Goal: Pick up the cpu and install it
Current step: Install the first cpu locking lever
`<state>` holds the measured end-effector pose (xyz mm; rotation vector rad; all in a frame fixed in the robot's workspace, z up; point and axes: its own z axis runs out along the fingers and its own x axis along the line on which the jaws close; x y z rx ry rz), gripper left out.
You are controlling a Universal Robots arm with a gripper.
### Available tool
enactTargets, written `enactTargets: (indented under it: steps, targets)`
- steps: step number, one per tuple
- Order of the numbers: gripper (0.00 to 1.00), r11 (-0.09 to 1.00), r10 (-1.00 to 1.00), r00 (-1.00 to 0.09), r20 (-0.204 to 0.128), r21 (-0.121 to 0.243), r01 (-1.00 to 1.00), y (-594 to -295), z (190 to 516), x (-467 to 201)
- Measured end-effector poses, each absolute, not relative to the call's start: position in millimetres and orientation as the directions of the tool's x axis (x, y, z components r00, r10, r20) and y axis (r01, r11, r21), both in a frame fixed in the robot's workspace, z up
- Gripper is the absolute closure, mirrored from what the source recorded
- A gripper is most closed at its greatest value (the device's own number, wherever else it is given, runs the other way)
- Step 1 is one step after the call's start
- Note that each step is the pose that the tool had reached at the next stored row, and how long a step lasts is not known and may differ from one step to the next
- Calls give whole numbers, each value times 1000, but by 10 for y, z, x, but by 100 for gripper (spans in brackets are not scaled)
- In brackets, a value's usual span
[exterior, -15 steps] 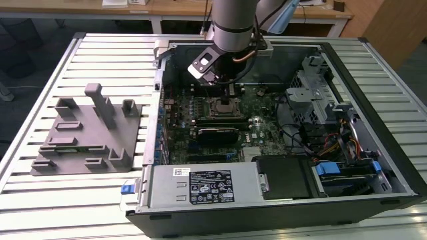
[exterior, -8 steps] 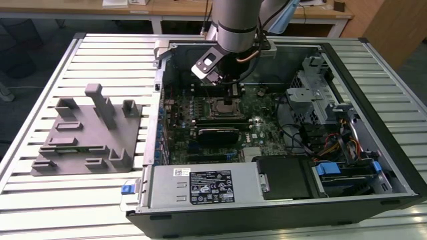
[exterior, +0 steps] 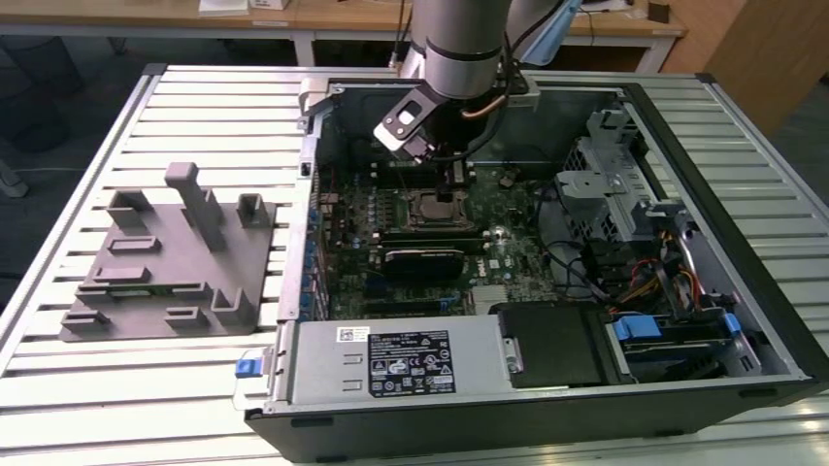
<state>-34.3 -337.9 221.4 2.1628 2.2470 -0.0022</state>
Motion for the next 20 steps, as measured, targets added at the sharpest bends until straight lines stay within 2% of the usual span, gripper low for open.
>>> enactTargets:
  steps: [20]
  targets:
    - [89,38,999,-38,-17,15,999,-3379,2447,-344]
